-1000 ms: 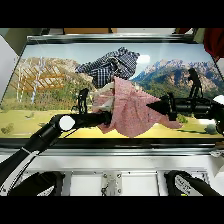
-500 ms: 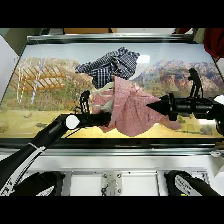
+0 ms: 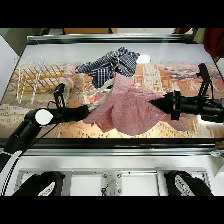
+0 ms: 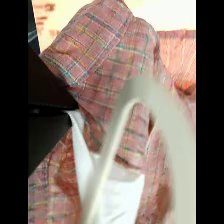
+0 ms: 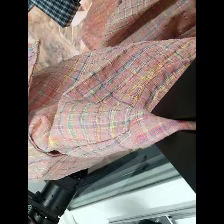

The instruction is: Fold the clothes and pants, and hang the long-sleeved shirts on hangers.

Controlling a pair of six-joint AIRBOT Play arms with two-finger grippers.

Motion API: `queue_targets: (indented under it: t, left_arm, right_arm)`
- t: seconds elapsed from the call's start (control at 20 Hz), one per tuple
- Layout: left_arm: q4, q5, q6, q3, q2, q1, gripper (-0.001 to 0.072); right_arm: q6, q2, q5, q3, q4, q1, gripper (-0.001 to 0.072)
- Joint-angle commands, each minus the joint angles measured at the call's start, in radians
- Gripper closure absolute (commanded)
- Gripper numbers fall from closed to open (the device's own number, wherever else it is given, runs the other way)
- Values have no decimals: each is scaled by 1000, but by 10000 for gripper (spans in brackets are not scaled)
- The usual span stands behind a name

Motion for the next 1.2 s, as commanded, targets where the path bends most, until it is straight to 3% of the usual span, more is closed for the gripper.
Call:
queue_targets:
  t: [0.0,0.3,0.5,0.95,1.15]
  left_arm:
    - [13,-45,39,3,11,78,697]
    - [13,-51,71,5,-27,142,697]
    - [15,-71,106,40,-3,195,697]
    - [16,-297,170,385,-3,140,697]
    - [152,-432,163,581,-4,42,697]
  right_arm:
    - [28,39,36,1,0,0,708]
    - [29,45,95,1,-8,0,708]
    - [52,45,95,1,-95,1,708]
    - [24,43,82,-53,-122,1,708]
    - [-56,43,44,-153,22,9,709]
